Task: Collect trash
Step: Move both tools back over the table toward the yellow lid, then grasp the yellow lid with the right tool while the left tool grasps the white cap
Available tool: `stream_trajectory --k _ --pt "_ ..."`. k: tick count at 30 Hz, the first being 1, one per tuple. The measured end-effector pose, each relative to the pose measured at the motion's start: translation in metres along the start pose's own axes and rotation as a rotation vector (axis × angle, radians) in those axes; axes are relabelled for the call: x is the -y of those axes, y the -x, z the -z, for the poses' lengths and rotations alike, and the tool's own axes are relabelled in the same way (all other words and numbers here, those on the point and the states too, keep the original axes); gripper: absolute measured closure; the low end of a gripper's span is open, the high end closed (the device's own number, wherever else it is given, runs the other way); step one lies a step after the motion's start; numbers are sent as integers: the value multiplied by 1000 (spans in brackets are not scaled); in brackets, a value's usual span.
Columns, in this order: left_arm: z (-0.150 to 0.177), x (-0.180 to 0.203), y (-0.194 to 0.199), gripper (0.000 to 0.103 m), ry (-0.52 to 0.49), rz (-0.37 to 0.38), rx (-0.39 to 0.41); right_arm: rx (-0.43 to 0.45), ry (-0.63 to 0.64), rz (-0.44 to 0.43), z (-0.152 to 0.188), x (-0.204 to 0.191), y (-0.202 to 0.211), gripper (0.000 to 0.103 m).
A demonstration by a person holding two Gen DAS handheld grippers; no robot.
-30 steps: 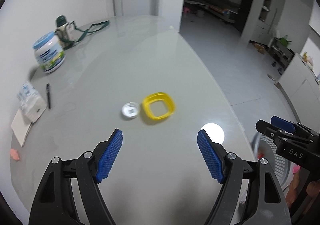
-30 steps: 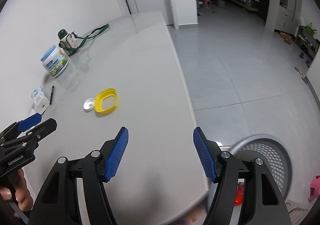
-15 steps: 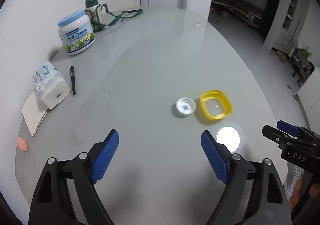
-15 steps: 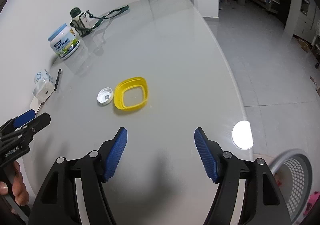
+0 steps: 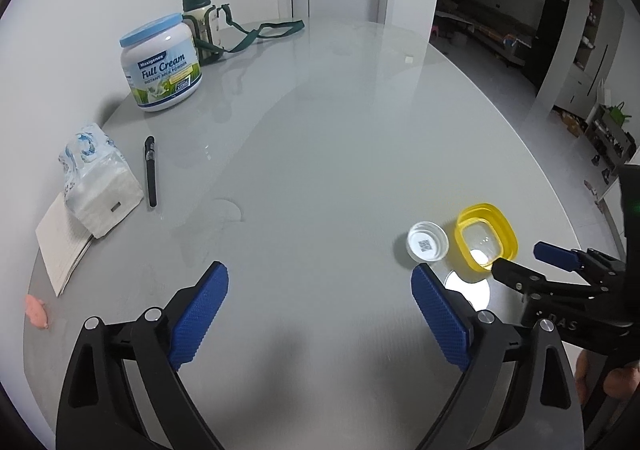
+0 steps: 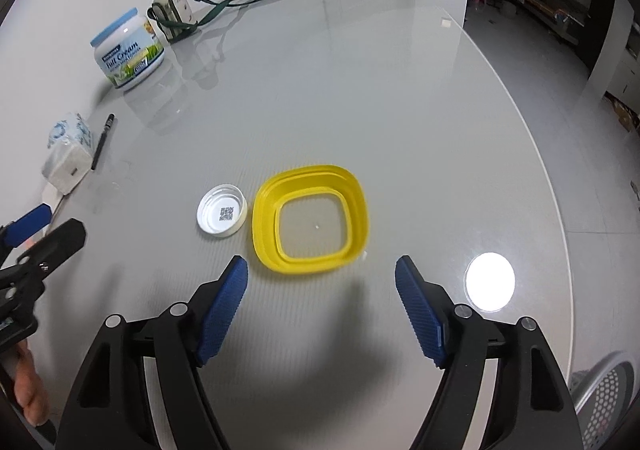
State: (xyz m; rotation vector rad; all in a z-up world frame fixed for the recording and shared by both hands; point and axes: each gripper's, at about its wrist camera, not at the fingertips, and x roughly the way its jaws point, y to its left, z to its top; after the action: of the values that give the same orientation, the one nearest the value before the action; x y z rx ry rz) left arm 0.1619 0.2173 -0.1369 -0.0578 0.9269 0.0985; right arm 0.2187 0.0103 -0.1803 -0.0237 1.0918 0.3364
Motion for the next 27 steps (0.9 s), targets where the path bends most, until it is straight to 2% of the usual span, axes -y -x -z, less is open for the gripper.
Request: stream_trajectory --k 11,23,25,27 --pt "5 -16 -9 12 10 14 -20 -11 31 40 -11 -9 -20 29" --pt "7 -12 -15 12 9 34 -34 12 41 69 -10 -15 -30 30" --pt "7 -9 -16 12 6 38 -37 18 36 65 -8 -13 -29 34" --pt "7 -6 -17 12 2 43 -40 24 29 58 -7 -12 -28 34"
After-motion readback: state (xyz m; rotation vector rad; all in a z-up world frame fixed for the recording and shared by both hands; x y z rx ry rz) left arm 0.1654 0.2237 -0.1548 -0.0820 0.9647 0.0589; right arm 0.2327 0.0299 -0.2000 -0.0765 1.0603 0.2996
